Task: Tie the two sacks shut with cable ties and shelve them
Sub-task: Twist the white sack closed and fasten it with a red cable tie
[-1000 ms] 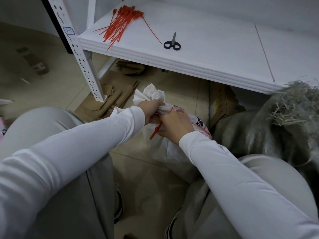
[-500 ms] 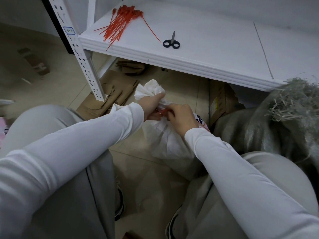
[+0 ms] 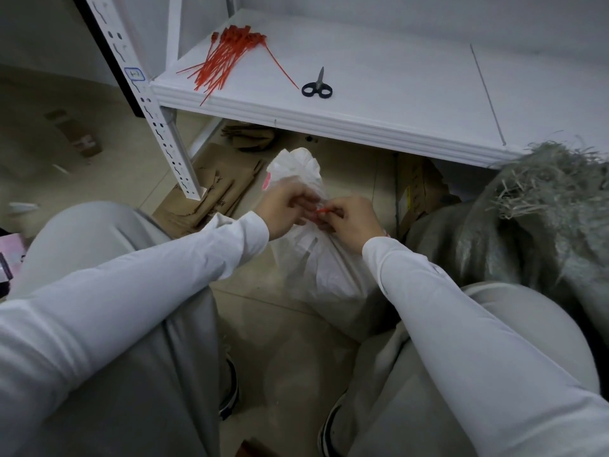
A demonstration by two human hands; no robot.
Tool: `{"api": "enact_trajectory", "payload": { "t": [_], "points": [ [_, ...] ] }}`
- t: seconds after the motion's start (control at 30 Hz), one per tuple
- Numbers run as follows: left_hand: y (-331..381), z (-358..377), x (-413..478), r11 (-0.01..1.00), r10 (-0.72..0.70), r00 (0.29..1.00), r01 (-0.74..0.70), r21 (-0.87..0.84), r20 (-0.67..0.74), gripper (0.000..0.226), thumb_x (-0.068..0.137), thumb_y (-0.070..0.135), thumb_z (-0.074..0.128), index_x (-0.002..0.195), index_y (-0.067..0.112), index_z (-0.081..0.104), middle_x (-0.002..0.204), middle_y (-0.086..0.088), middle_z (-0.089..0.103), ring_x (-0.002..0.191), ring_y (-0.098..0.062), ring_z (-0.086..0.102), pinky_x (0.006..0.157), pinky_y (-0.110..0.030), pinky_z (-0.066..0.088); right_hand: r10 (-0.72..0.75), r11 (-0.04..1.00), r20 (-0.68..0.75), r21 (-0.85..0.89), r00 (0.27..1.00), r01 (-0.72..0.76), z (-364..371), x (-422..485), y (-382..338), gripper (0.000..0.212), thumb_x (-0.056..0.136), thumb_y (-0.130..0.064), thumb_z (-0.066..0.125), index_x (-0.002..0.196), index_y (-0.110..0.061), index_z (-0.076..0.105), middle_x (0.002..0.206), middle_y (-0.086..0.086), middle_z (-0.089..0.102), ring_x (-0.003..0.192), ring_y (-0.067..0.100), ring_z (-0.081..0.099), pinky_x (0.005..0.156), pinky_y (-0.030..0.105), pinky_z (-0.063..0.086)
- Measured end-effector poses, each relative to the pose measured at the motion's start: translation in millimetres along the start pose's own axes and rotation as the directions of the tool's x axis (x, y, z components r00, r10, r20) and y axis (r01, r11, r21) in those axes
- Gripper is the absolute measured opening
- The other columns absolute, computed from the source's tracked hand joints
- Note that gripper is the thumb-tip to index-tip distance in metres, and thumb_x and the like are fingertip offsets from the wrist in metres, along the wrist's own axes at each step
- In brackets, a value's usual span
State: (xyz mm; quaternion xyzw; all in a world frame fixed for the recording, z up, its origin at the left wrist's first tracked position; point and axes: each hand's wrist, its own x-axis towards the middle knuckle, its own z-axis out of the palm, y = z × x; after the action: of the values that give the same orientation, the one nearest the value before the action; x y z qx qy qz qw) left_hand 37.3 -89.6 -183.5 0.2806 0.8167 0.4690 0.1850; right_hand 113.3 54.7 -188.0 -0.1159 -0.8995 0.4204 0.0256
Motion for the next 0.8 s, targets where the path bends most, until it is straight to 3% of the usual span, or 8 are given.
{"api": "enact_trajectory", "payload": {
  "t": [0.1, 0.3, 0.43, 0.53, 0.6, 0.67, 0.73, 0.8],
  "points": [
    [-11.2, 4.9, 1.7, 0.903, 0.261, 0.964, -0.264, 0.339, 0.055, 0.014, 0.084, 0.012, 0.069, 0.098, 0.011, 0.073, 0.1, -0.003, 0.07, 0.089, -0.013, 0.063, 0.075, -0.017, 0.049, -0.015, 1.0, 0.041, -0.019, 0.999, 0.016, -5.4, -1.7, 4.2, 0.015, 0.091, -0.015, 0.064, 0.099, -0.015, 0.077, 0.093, 0.009, 0.074, 0.088, 0.026, 0.069, 0.089, 0.046, 0.054],
    [-13.9, 13.9, 11.5, 0.805, 0.287, 0.953, -0.292, 0.516, 0.091, 0.017, 0.083, 0.023, 0.071, 0.078, 0.007, 0.072, 0.088, -0.006, 0.067, 0.078, -0.019, 0.057, 0.069, -0.021, 0.037, -0.026, 0.999, 0.046, -0.034, 0.999, 0.028, -8.3, -2.8, 8.7, 0.015, 0.093, -0.016, 0.063, 0.099, -0.015, 0.076, 0.092, 0.009, 0.073, 0.087, 0.026, 0.068, 0.089, 0.045, 0.054],
    [-13.9, 17.4, 12.2, 0.818, 0.292, 0.953, -0.291, 0.495, 0.079, 0.017, 0.085, 0.021, 0.069, 0.071, 0.01, 0.066, 0.079, -0.001, 0.061, 0.072, -0.016, 0.052, 0.064, -0.018, 0.031, -0.021, 0.999, -0.006, 0.024, 1.0, 0.021, -9.7, -1.9, 10.8, 0.014, 0.092, -0.015, 0.064, 0.099, -0.015, 0.076, 0.093, 0.008, 0.074, 0.087, 0.022, 0.069, 0.09, 0.044, 0.055],
    [-11.2, 15.9, 10.3, 0.856, 0.267, 0.962, -0.266, 0.443, 0.061, 0.01, 0.088, 0.019, 0.066, 0.079, 0.016, 0.066, 0.077, 0.006, 0.06, 0.064, -0.007, 0.051, 0.058, -0.005, 0.034, -0.011, 0.997, -0.029, 0.074, 1.0, 0.014, -12.4, -3.8, 8.0, 0.013, 0.09, -0.018, 0.067, 0.099, -0.017, 0.077, 0.089, 0.004, 0.075, 0.084, 0.018, 0.07, 0.09, 0.042, 0.055],
    [-9.5, 14.8, 7.4, 0.882, 0.245, 0.966, -0.257, 0.395, 0.08, 0.005, 0.09, 0.018, 0.063, 0.086, 0.019, 0.066, 0.073, 0.009, 0.061, 0.058, 0.001, 0.053, 0.054, -0.002, 0.039, 0.0, 0.998, -0.039, 0.066, 0.999, 0.002, -16.6, -5.4, 4.8, 0.016, 0.091, -0.024, 0.066, 0.101, -0.018, 0.077, 0.084, -0.004, 0.073, 0.08, 0.009, 0.067, 0.088, 0.029, 0.055],
    [-7.3, 14.6, 4.3, 0.888, 0.246, 0.963, -0.27, 0.372, 0.111, 0.006, 0.091, 0.015, 0.061, 0.09, 0.018, 0.067, 0.071, 0.011, 0.059, 0.057, 0.006, 0.054, 0.053, -0.002, 0.04, 0.005, 1.0, -0.079, 0.004, 0.997, -0.005, -22.8, -7.0, 0.5, 0.02, 0.092, -0.028, 0.064, 0.101, -0.014, 0.076, 0.075, -0.012, 0.06, 0.071, -0.001, 0.056, 0.073, 0.007, 0.044],
    [-6.0, 15.7, 3.7, 0.871, 0.257, 0.958, -0.286, 0.4, 0.127, 0.007, 0.091, 0.014, 0.061, 0.089, 0.01, 0.067, 0.071, 0.011, 0.058, 0.057, 0.006, 0.053, 0.055, -0.001, 0.041, 0.029, 0.999, -0.139, -0.038, 0.99, -0.035, -28.2, -5.3, 0.9, 0.019, 0.092, -0.028, 0.064, 0.093, -0.011, 0.074, 0.075, -0.01, 0.05, 0.069, 0.001, 0.049, 0.069, 0.011, 0.039],
    [-6.2, 17.3, 5.0, 0.854, 0.278, 0.952, -0.307, 0.42, 0.13, 0.008, 0.09, 0.013, 0.062, 0.088, 0.007, 0.067, 0.068, 0.014, 0.054, 0.057, 0.005, 0.053, 0.059, -0.006, 0.045, 0.072, 0.996, -0.147, -0.039, 0.987, -0.078, -31.8, -6.1, 0.2, 0.015, 0.094, -0.025, 0.063, 0.09, -0.013, 0.07, 0.079, -0.007, 0.055, 0.073, 0.003, 0.053, 0.078, 0.021, 0.044]
  ]
}}
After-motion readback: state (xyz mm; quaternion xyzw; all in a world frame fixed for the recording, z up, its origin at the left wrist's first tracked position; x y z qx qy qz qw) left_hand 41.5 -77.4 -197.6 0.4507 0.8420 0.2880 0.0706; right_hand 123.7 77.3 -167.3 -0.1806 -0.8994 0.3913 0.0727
